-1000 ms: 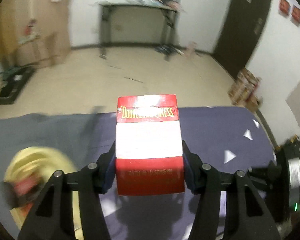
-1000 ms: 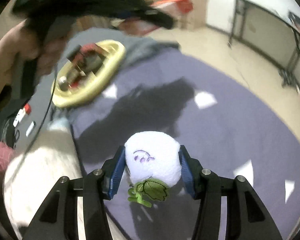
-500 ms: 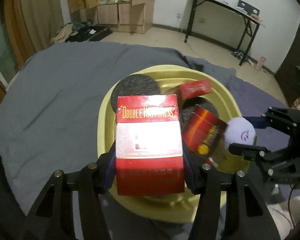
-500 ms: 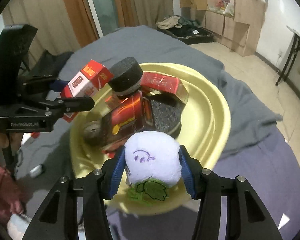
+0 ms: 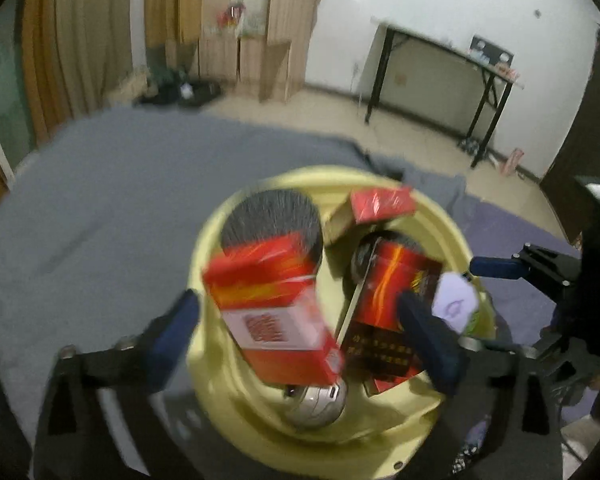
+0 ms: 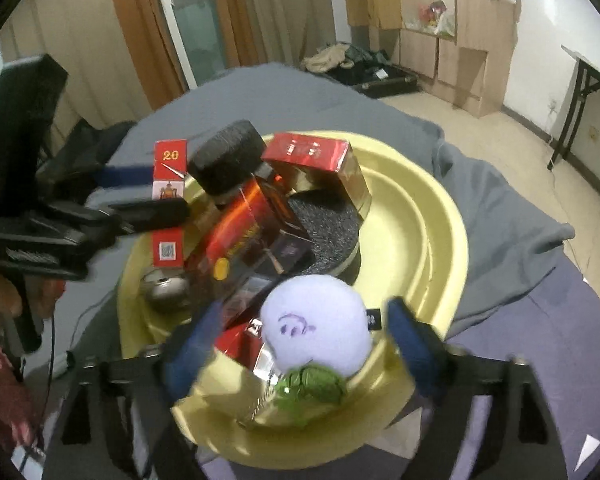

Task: Organize rigid objects

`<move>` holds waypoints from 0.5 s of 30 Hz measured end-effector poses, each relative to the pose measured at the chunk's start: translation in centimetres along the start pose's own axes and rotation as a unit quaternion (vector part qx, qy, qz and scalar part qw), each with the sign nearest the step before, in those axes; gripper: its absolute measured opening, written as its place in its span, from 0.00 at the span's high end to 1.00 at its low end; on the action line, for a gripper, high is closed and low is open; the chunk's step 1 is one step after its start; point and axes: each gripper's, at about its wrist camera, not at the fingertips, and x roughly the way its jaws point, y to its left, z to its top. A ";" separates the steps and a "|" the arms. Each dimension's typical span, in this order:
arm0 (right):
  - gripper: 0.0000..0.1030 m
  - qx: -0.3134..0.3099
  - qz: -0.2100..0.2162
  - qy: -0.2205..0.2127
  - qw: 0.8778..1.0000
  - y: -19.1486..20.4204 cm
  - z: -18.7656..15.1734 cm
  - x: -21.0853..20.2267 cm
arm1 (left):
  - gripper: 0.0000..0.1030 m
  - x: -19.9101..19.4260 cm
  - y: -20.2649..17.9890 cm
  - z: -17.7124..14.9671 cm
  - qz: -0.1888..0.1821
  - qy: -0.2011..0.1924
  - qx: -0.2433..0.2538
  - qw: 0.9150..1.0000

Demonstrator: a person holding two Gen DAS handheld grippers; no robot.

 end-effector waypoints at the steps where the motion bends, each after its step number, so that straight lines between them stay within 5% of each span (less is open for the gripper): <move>1: 0.04 -0.005 0.005 -0.009 1.000 0.1 -0.3 -0.6 | 0.00 -0.9 -0.3 -0.2 0.002 -0.010 0.005 1.000; 8: 0.00 -0.074 -0.017 -0.042 0.996 -1.4 -4.5 -4.6 | 0.00 -3.8 -3.9 -7.9 0.002 0.004 0.007 1.000; 15: 0.00 -0.101 -0.046 0.009 0.994 -3.0 -10.5 -2.7 | 0.00 0.3 -6.4 -14.0 0.033 0.058 0.015 0.998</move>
